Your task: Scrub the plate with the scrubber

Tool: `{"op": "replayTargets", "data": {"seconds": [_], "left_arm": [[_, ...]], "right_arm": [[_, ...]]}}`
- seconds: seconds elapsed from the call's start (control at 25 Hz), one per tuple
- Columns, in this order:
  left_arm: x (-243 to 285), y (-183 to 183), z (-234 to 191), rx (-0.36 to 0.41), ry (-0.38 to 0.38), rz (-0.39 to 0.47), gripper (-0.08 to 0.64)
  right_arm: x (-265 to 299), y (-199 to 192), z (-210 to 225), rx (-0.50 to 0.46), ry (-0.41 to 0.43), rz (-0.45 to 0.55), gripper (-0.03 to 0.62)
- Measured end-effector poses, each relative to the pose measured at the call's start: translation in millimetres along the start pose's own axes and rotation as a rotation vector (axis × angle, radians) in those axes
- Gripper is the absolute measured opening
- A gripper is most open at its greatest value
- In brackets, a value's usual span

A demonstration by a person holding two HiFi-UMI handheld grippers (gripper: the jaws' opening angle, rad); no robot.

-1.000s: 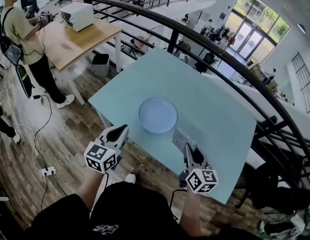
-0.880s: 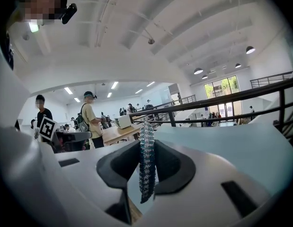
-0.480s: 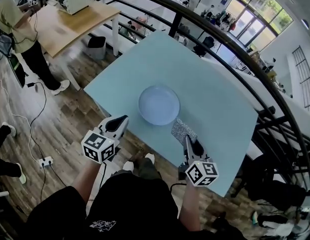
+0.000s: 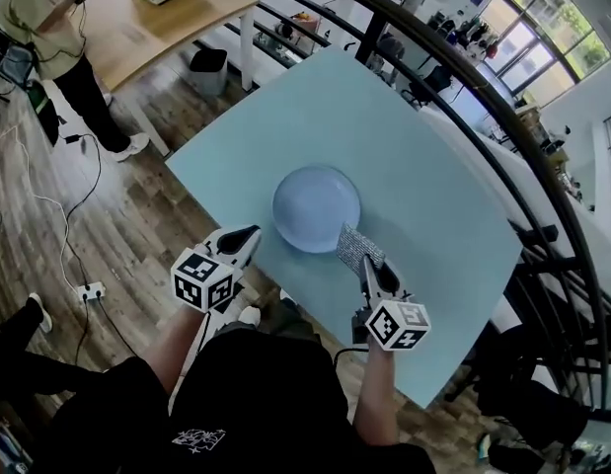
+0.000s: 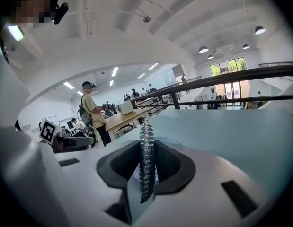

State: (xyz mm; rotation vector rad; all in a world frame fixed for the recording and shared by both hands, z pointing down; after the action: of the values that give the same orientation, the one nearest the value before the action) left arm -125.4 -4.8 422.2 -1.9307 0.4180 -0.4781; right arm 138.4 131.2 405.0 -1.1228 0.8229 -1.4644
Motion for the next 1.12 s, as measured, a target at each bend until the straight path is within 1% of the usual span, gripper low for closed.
{"op": "replayTargets", "data": {"seconds": [0.16,0.24,0.48,0.64,0.76,0.92,1.0,1.12], "left_arm": [[25.8,-16.3,-7.9,-0.067,0.048,-0.016,0.012],[38.0,-24.5,-12.5,-0.085,0.073,-0.03,0.012],[59.4,-57.3,-25.7,-0.154,0.151,-0.091,0.012],[72.1,-80.4,-35.8,-0.207,0.2,-0.12,0.012],[75.5,-95.9,-40.0,-0.263,0.227,-0.138,0.012],[79.6,-113.3,-48.1,-0.38,0.28,-0.138,0.019],[83.2,-120.1,-51.5,-0.425,0.304,-0.137,0.048],[85.9,-130.3,-53.7,-0.459,0.327,-0.154,0.076]], "right_arm": [[30.3,-5.0,21.1,0.064,0.064,-0.077,0.086],[44.9,-10.6,30.6,0.096,0.084,-0.113,0.086],[77.0,-41.2,57.8,0.214,0.092,-0.246,0.086],[95.0,-56.7,75.0,0.276,0.082,-0.297,0.086],[105.5,-67.0,81.6,0.298,0.072,-0.329,0.086],[118.5,-81.3,83.7,0.32,0.074,-0.383,0.086],[123.6,-87.6,85.8,0.318,0.074,-0.409,0.086],[129.0,-93.6,87.6,0.31,0.068,-0.438,0.086]]}}
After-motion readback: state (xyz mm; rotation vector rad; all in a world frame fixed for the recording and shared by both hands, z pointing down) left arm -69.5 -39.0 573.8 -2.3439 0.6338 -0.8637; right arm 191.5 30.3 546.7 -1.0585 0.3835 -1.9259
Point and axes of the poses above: the fingertips, and each gripper's own axes: x forward along the fingers, z to its right, y out of its top, the point moved 6 cm from there along -x, backward along the fingers, and after that the axes turned 14 degrees about z, right-handed, at the moved point
